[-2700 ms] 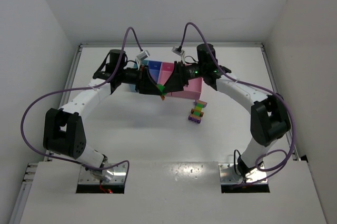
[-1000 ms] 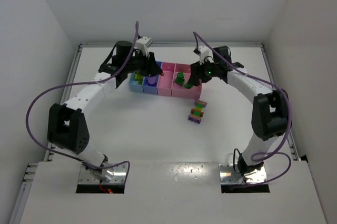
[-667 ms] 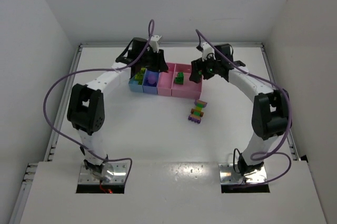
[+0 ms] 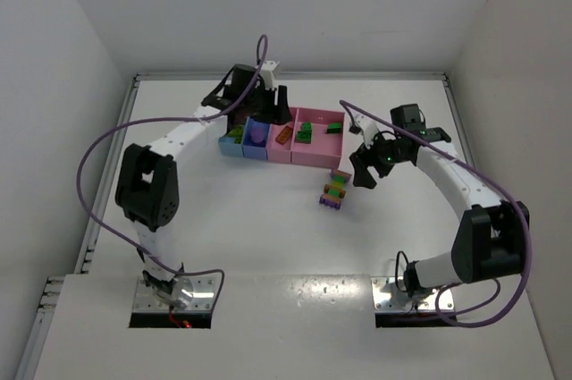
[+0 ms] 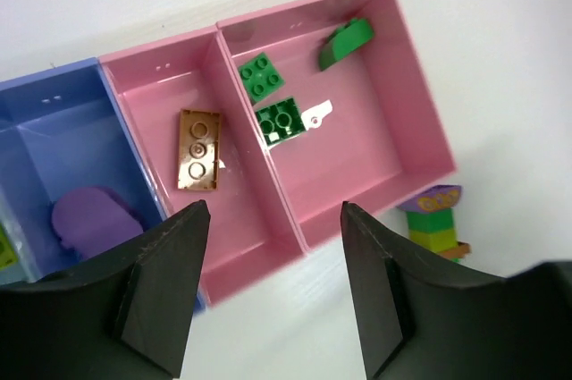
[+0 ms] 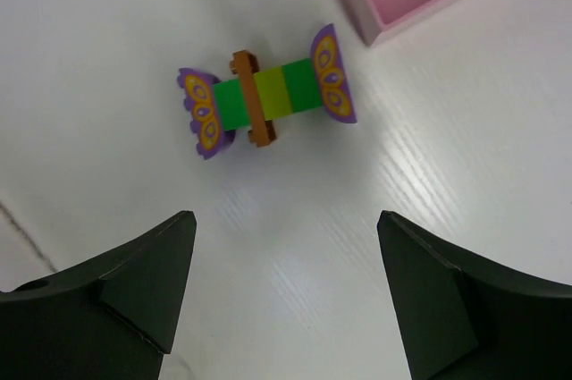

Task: Sort the legos into containers by color

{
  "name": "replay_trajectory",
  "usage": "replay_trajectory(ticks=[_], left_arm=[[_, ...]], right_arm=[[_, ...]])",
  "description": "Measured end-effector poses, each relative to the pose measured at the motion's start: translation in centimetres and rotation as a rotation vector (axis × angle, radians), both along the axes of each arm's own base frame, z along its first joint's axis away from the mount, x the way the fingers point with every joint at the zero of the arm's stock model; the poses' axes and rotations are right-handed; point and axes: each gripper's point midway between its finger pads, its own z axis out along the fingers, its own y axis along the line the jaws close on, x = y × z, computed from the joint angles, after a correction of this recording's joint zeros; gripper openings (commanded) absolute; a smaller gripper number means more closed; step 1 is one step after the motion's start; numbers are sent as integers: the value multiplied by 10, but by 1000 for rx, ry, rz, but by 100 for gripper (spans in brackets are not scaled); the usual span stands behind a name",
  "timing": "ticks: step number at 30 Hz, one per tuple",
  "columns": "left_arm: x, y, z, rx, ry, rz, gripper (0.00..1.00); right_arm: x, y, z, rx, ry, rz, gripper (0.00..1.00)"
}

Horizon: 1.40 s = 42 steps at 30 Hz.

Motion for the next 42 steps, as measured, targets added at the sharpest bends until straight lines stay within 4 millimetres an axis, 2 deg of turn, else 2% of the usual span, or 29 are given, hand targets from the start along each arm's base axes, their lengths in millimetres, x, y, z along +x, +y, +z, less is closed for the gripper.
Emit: replay_trajectory(ticks=[1,3,4,5,7,9,11,13,15,19,24,28,32,36,42], left_arm=[[-6,3,9,-6,-11,5,71],[-18,10,32,-18,-56,25,71],[-26,16,43,-16,-78,45,70],[-35,21,52,-13,-98,66,66],[-55,27,68,-8,-146,103,66],[-78,27,75,-4,-171,110,66],[-100,18,72,8,-175,83,64],[-116,2,66,22,-172,46,61],[-135,-21,57,39,-160,-11,56],[-162,-63,29,65,-89,-101,52],[-158,-98,-2,89,-3,-53,59],[-157,-137,-21,105,39,-24,59],[-164,-170,-39,121,65,-19,55],[-170,-174,-66,182,90,14,53],[-162,-163,-102,283,114,80,52]], right_arm=[[-3,1,0,0,22,10,83],[-4,3,-1,4,50,23,82],[-6,5,-2,6,61,26,78],[-9,6,-3,10,81,21,78],[-17,12,-5,21,113,17,78],[-26,16,-9,33,153,-15,78],[-35,12,-17,37,196,-82,78],[-32,-2,-23,25,213,-212,78],[-24,-24,-27,12,213,-382,78],[-3,-69,-15,21,140,-675,78],[11,-114,19,56,1,-916,78],[7,-130,30,85,-21,-1019,78],[-2,-141,40,98,-39,-1090,77],[-12,-150,45,88,-36,-1131,77],[-23,-158,43,80,1,-1169,77]])
